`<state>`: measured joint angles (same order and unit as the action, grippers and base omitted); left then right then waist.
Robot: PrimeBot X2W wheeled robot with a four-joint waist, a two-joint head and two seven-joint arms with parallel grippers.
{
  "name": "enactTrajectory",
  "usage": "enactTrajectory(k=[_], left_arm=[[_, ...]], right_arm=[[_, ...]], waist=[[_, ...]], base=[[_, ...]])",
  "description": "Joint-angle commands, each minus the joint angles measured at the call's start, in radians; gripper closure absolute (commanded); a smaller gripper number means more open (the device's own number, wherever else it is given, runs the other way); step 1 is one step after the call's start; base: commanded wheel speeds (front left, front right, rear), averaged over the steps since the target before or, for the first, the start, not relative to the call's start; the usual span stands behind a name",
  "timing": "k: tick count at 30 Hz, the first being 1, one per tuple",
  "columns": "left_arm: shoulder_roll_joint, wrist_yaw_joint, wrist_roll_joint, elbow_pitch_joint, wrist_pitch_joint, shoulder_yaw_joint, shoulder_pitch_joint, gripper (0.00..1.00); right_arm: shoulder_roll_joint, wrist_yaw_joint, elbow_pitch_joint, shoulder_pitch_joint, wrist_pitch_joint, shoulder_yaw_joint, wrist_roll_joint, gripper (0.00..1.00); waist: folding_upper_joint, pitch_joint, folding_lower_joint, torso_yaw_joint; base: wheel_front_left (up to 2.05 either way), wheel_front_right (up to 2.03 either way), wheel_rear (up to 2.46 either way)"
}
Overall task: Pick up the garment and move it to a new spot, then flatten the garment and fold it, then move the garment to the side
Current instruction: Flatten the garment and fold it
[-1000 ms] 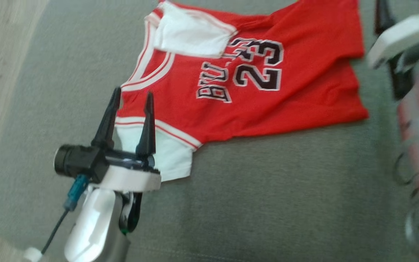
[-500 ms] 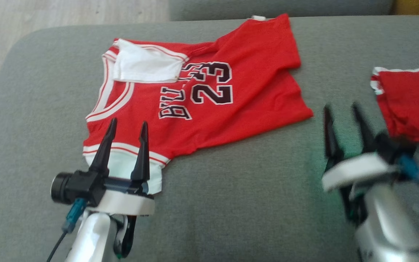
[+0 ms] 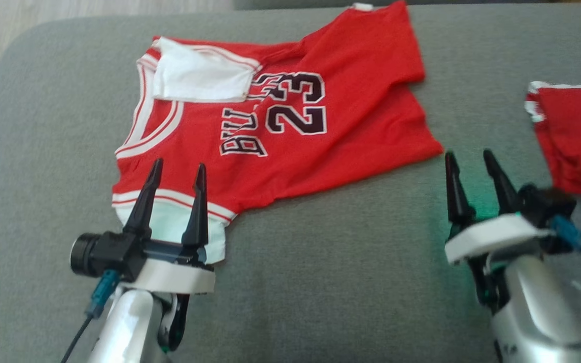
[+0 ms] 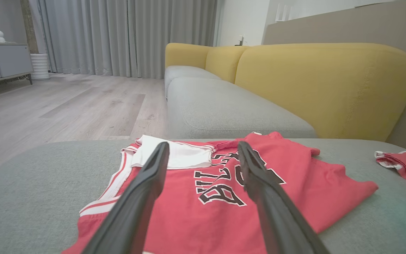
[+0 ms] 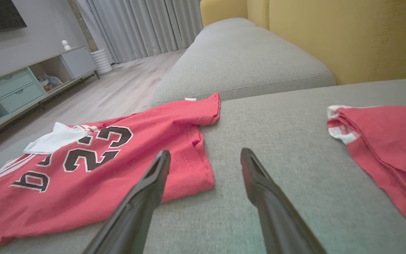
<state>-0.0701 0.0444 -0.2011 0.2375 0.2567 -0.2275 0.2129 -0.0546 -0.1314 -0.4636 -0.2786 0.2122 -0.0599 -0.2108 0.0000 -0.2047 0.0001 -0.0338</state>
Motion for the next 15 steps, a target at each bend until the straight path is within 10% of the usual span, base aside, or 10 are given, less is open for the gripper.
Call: enactTrajectory(k=[1, 15], left_arm=[[-0.009, 0.001, 0.006, -0.031, 0.005, 0.026, 0.043, 0.00], [0.008, 0.014, -0.002, 0.001, 0.005, -0.003, 0.096, 0.00]], right_arm=[[0.004, 0.001, 0.018, -0.055, -0.007, -0.016, 0.009, 0.00], [0.004, 0.001, -0.358, -0.274, -0.117, 0.098, 0.122, 0.00]], waist=[[0.0000, -0.021, -0.0001, -0.022], [0.0000, -0.092, -0.0001, -0.117]], base=[[0.00, 0.00, 0.00], [0.00, 0.00, 0.00]])
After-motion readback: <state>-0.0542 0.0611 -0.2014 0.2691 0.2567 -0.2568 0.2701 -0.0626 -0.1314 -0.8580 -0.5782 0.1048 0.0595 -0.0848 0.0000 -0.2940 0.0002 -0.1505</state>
